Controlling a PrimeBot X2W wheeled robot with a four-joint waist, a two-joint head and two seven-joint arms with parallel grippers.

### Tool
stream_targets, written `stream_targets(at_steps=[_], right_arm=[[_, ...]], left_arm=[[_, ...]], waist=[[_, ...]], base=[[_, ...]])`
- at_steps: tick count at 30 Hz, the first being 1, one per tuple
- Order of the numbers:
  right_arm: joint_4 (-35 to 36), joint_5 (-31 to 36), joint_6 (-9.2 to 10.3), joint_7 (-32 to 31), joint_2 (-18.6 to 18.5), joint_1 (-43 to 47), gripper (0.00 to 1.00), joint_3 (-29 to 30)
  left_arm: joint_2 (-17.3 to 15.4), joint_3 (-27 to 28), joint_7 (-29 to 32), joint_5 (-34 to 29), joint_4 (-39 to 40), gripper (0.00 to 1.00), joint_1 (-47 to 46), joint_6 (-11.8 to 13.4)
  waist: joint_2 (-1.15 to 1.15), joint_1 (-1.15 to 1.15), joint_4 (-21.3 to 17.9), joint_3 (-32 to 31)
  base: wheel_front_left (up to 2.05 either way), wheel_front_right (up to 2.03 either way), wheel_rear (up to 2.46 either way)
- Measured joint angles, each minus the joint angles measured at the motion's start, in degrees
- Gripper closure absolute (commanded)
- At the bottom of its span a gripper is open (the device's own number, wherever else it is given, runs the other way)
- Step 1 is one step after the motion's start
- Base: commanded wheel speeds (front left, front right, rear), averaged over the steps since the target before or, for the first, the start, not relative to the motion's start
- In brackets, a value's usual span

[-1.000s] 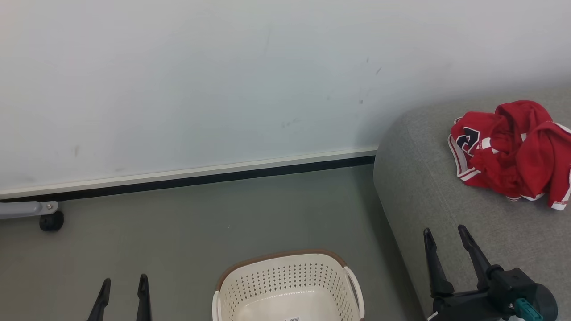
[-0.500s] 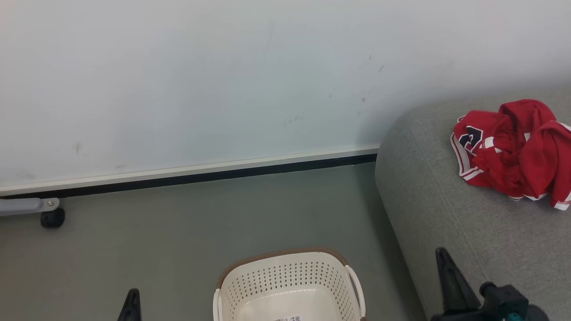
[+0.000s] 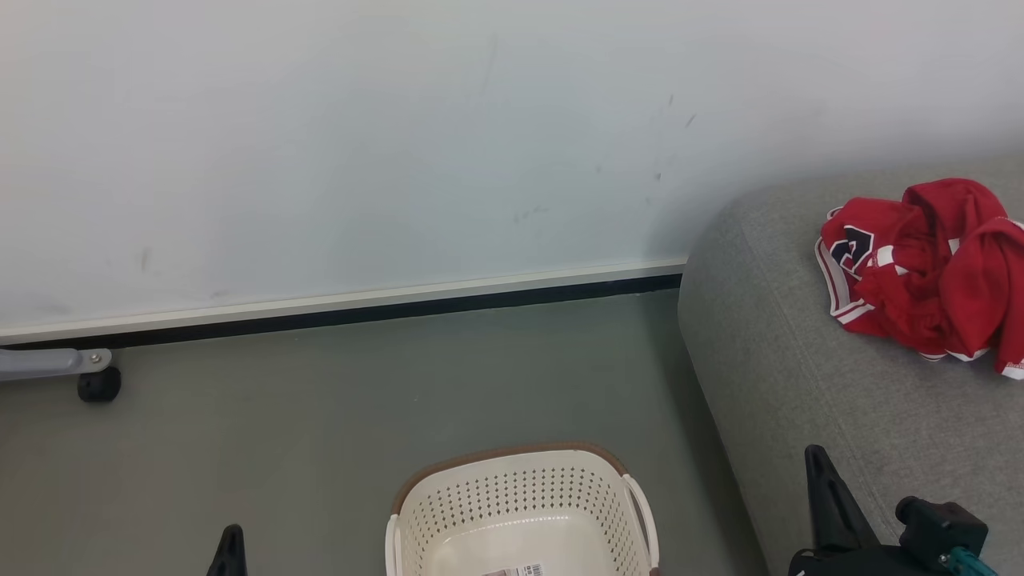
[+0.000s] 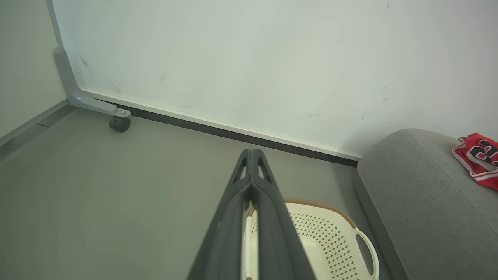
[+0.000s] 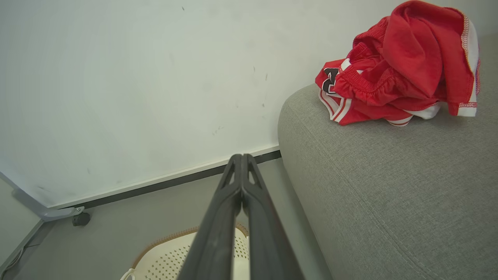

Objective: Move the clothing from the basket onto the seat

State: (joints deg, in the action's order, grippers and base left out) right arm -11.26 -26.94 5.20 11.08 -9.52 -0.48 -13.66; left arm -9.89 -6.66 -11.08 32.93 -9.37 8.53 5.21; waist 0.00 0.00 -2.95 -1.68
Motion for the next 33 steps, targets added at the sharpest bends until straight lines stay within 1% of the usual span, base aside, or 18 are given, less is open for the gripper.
stream_targets(at_steps=[13,17,23,24,33], right_arm=[[-0.7,-10.3,-1.78,-3.0,1.1,-0.2,1.0,3.4],[-0.9,-12.7,-2.2,-3.5,1.3,-0.3,1.0,4.2],[-1.6,-17.3,-3.11,-5.0,1.9,-0.8,1.0,5.7],[-1.7,-18.0,-3.22,-5.2,2.0,-1.0,1.0,5.9],[-2.2,-24.9,-4.46,-7.0,2.7,-1.4,1.0,8.2]], left_arm=[[1.1,2.0,3.0,9.4,-1.3,1.0,-1.5,-1.8],[1.3,2.3,3.7,11.1,-1.5,1.0,-2.1,-2.2],[1.9,3.1,5.0,15.2,-1.9,1.0,-2.8,-2.9],[2.0,3.2,5.0,16.4,-2.1,1.0,-2.9,-3.4],[2.8,4.5,7.0,22.1,-3.0,1.0,-4.7,-4.7]], waist=[[0.0,0.0,0.5,0.3],[0.0,0.0,0.6,0.3],[0.0,0.0,0.8,0.5],[0.0,0.0,0.8,0.5],[0.0,0.01,1.1,0.7]], base=[[0.0,0.0,0.0],[0.0,0.0,0.0],[0.0,0.0,0.0],[0.0,0.0,0.0],[0.0,0.0,0.0]])
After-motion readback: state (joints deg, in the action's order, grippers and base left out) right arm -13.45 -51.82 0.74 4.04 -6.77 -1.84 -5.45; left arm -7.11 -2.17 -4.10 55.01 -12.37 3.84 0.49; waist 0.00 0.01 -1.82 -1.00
